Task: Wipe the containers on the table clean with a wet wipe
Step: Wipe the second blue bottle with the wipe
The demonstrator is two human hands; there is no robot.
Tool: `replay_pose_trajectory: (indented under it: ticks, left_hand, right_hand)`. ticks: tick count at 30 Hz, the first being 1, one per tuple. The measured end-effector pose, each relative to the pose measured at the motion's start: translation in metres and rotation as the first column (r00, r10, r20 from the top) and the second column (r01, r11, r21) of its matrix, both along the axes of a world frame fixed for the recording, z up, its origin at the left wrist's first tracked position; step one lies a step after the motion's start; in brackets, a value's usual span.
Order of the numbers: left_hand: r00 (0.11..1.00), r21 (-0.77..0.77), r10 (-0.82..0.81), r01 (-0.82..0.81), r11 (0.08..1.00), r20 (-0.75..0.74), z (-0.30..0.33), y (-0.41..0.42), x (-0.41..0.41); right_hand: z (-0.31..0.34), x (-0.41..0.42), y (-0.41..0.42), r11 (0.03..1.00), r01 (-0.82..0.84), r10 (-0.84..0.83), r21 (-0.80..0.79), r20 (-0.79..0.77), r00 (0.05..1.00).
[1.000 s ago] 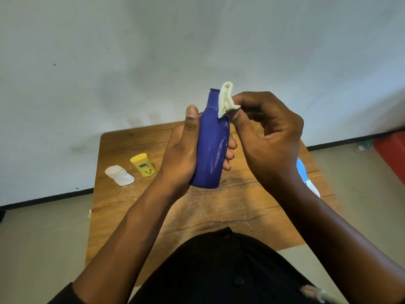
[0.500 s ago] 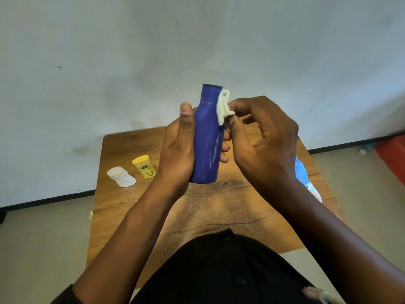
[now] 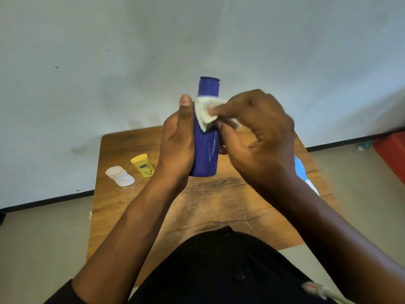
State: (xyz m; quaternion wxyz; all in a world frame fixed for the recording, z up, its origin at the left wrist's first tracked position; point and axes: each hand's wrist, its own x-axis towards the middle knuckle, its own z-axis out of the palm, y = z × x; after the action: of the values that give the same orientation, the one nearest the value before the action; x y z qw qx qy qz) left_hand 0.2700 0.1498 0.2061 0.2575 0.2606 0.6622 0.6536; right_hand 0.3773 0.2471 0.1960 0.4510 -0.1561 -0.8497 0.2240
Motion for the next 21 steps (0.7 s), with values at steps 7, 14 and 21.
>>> replay_pose_trajectory:
  ticks: [7, 14, 21]
  left_hand:
    - [0.963, 0.070, 0.104, -0.125, 0.990, 0.250, 0.001, -0.008, -0.022]
    - [0.973, 0.071, 0.117, -0.134, 0.988, 0.198, -0.006, -0.006, -0.013]
    - [0.954, 0.054, 0.182, -0.200, 0.978, 0.239, -0.010, -0.004, -0.005]
  right_hand:
    - [-0.031, 0.009, -0.038, 0.969, -0.180, 0.151, 0.168, 0.171, 0.974]
    - [-0.020, -0.004, -0.022, 0.991, -0.083, 0.074, 0.106, 0.088, 0.993]
    - [-0.007, -0.018, -0.007, 0.999, -0.013, 0.013, -0.052, 0.010, 1.000]
